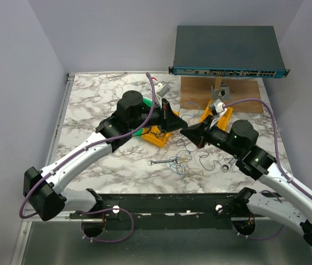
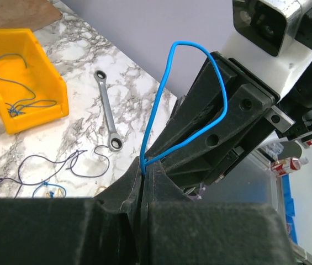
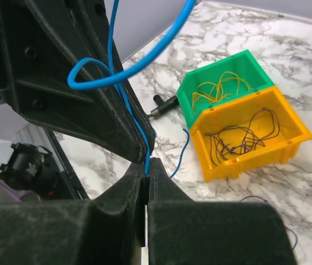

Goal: Untangle the cables

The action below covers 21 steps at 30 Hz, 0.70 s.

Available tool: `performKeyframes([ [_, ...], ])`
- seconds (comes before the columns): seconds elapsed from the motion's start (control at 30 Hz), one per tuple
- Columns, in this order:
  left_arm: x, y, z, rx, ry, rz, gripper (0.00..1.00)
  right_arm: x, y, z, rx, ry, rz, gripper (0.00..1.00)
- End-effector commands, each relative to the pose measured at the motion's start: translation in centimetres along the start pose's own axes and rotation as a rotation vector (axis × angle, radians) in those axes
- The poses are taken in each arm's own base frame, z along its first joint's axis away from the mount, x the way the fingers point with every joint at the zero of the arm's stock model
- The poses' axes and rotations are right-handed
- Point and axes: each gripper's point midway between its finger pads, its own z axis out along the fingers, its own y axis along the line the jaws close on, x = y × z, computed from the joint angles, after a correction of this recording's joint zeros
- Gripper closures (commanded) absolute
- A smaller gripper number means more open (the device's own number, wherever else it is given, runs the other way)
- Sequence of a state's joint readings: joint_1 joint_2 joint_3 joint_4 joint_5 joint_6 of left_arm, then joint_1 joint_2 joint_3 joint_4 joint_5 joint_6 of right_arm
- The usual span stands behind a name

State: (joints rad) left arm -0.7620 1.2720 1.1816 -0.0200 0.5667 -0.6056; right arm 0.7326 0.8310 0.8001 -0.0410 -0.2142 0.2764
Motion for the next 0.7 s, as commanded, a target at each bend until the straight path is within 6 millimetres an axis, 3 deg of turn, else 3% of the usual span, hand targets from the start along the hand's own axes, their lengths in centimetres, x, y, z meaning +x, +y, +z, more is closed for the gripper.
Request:
performKeyframes([
  [0.0,-1.0,-0.4,0.1,-0.010,-0.039,-0.006,0.99,-1.4,-0.6,0.1,0.049,-0.050,0.027,0.99],
  [0.1,-1.2,0.2,-0.3,-0.047,-0.062,-0.039,0.59,-0.9,-2.4,-0.2,0.160,-0.052,0.084,0.99],
  [0.23,-1.5,1.1,-1.7,-0.073,-0.116,-0.042,0.29,2.2,-6.6,-1.1,0.403,0.035,0.140,0.99],
  [0.33,-1.4,2.3,-3.0,-0.112,-0.131,-0.052,0.22,4.9,-9.6,-2.7,0.588,0.092,0.180,0.99],
  [0.43,-0.9,3.8,-4.3,-0.152,-0.142,-0.066,0.21,6.8,-11.1,-3.4,0.681,0.130,0.194,0.99],
  [0.57,-0.1,4.5,-5.3,-0.177,-0.147,-0.060,0.21,9.3,-12.7,-2.6,0.734,0.233,0.256,0.99],
  [0.67,0.4,4.7,-5.6,-0.189,-0.137,-0.048,0.21,9.9,-14.1,-1.6,0.720,0.276,0.331,0.99],
])
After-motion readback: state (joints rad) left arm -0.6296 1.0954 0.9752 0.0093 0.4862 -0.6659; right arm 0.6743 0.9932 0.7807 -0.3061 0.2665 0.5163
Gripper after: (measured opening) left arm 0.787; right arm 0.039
